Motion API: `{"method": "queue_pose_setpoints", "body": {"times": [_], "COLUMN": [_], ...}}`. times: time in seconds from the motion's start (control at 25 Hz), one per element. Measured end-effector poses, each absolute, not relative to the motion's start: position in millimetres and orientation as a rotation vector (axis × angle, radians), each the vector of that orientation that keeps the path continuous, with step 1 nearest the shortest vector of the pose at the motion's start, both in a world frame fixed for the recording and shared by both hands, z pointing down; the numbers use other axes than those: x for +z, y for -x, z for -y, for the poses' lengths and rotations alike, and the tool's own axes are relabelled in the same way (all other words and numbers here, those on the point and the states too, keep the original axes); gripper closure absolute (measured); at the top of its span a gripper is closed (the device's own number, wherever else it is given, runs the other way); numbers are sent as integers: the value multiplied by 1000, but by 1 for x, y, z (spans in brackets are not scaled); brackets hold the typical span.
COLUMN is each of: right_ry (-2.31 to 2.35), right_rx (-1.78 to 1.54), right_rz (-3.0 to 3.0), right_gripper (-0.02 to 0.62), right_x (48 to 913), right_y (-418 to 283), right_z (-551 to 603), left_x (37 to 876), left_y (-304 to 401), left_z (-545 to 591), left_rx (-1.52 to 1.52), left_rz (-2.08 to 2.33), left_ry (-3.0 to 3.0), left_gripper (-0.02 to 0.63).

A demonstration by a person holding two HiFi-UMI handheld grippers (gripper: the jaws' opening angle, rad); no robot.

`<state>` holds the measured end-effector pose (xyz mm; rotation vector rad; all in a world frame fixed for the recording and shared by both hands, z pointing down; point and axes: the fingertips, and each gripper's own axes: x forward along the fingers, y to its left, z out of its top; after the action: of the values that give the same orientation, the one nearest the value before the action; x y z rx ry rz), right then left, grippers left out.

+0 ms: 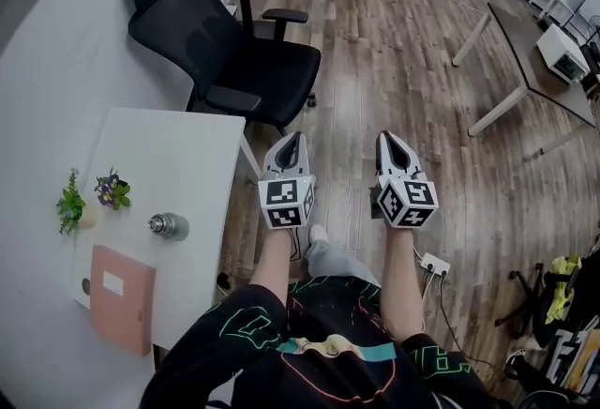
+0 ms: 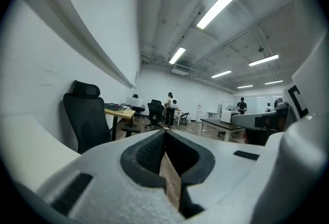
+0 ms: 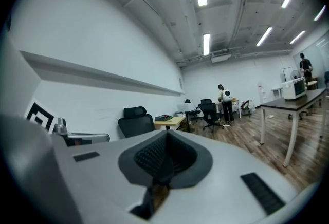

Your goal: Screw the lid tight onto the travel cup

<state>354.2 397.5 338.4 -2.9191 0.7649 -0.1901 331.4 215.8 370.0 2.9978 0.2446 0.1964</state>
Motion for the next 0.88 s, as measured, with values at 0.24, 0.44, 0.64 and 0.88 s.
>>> {"method": "queue_pose_setpoints", "body": {"times": [0.24,0.44,0.64,0.88], "right_ry": [2840,2784,2651,2478], "right_rx": [-269,-287,-340,-421], "right_rz": [-921,-1162,-1471,-1782], "right_gripper": [589,590,589,589], "right_x": [350,356,368,387], "right_y": [-413,-441,-443,-421], "right_z": [-353,-280,-190,-91], "left_x": [384,395,408,427], "left_y": [-362,-368,-346,-303], "left_z": [-173,-119,-58,0], "left_rx": [278,324,367,410], "left_rz": [-59,156,434,714], "left_ry": [-2997,-2978,-2927,-2828], "left_gripper": [603,603,603,603]}}
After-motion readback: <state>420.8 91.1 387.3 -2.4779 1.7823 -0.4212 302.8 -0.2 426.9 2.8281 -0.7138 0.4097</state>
